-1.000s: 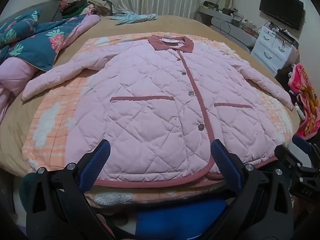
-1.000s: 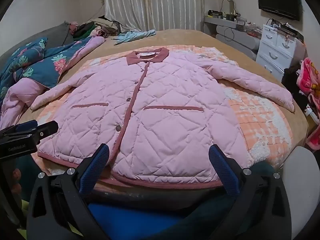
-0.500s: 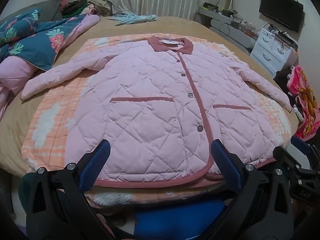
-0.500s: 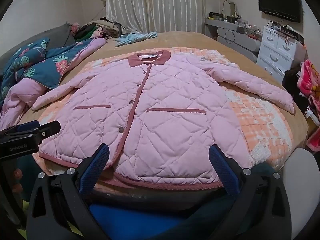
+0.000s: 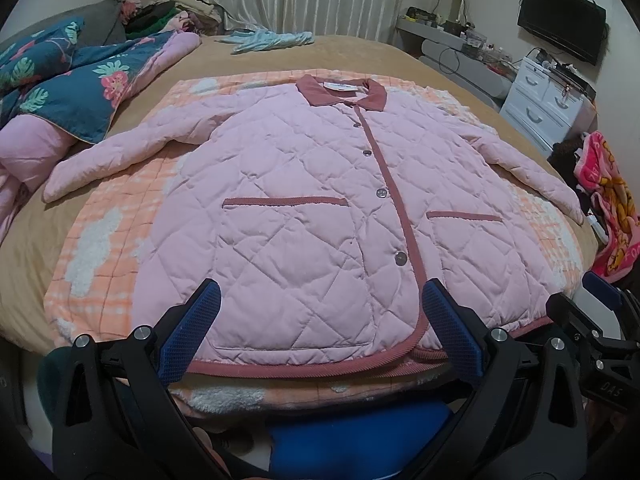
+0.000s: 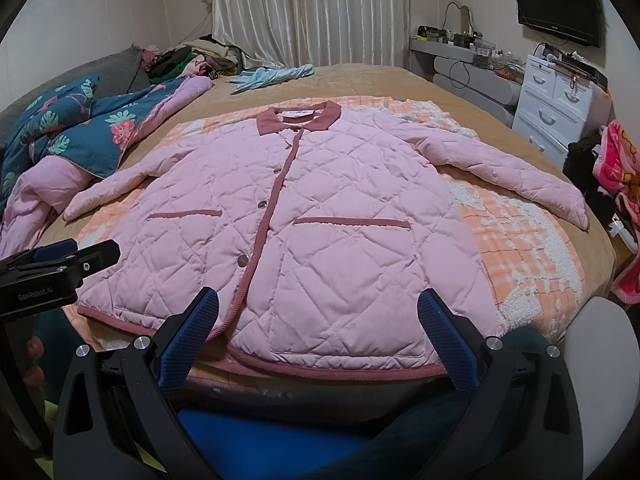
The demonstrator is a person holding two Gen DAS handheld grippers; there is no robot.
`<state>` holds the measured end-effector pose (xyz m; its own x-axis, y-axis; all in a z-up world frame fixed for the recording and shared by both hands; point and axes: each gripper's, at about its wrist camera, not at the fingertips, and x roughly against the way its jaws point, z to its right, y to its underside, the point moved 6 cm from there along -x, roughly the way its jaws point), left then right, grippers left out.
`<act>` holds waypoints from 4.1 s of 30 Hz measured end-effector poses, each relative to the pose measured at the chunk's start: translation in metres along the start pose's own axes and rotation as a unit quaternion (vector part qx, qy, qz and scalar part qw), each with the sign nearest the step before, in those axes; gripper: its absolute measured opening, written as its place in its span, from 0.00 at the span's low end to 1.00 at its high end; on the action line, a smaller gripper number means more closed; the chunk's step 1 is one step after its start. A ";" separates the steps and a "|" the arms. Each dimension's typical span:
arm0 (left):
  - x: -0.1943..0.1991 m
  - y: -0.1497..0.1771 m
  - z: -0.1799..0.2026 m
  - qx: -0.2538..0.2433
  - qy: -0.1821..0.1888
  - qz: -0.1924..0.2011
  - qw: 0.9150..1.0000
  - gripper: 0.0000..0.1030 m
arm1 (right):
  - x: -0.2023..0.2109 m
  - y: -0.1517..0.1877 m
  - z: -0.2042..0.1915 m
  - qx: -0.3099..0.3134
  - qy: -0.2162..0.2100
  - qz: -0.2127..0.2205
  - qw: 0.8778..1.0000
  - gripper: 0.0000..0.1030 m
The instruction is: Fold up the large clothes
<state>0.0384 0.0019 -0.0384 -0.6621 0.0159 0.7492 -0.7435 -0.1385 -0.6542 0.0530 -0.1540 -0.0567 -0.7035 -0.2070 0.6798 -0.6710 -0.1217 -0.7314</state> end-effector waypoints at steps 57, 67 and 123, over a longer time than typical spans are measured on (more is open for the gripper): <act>-0.022 -0.043 -0.008 -0.004 0.006 0.004 1.000 0.91 | -0.027 -0.045 0.003 -0.008 -0.016 0.003 1.000 0.96; -0.040 -0.065 -0.005 -0.004 0.010 -0.004 1.000 0.91 | -0.043 -0.082 0.002 -0.006 -0.015 0.018 1.000 0.96; -0.194 -0.215 0.032 0.012 0.006 -0.031 0.999 0.91 | -0.167 -0.180 0.225 -0.188 0.131 0.014 0.973 0.96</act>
<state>0.3300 -0.0027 -0.0397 -0.6164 0.0370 0.7866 -0.7807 -0.1596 -0.6042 0.3444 -0.3160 -0.0508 -0.7247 0.0553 0.6868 -0.6551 0.2536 -0.7117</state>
